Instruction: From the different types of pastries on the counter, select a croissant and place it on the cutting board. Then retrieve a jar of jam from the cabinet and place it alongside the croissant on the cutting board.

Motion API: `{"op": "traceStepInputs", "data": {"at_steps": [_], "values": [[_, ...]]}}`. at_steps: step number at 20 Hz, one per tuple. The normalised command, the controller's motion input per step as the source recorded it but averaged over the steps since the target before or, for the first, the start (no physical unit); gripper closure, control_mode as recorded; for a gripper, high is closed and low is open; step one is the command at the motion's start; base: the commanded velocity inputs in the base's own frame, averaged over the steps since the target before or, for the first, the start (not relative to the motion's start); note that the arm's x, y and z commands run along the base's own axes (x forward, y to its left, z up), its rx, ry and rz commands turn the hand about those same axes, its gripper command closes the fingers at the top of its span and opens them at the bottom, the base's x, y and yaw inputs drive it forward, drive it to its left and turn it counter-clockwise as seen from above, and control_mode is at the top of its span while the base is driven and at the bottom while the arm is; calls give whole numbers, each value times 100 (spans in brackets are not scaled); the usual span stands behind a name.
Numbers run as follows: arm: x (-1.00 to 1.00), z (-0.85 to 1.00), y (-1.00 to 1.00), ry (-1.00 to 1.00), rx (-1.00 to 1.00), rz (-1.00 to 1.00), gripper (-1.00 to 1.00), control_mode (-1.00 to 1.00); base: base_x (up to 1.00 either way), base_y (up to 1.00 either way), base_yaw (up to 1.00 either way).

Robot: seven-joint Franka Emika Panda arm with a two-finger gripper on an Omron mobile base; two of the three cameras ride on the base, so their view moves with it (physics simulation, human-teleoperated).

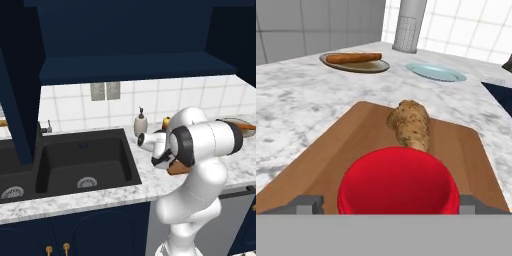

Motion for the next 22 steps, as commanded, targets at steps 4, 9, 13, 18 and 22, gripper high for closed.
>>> {"op": "traceStepInputs", "data": {"at_steps": [4,9,13,18,22], "values": [[-31,11,4,0,0,-8,-100,-100,0,0,0],[-33,38,0,0,0,-13,-100,-100,0,0,0],[-8,59,0,0,0,-12,-100,-100,0,0,0],[-4,62,0,0,-2,-10,-100,-100,0,0,0],[-25,44,8,-2,-3,-8,-100,-100,0,0,0]]}}
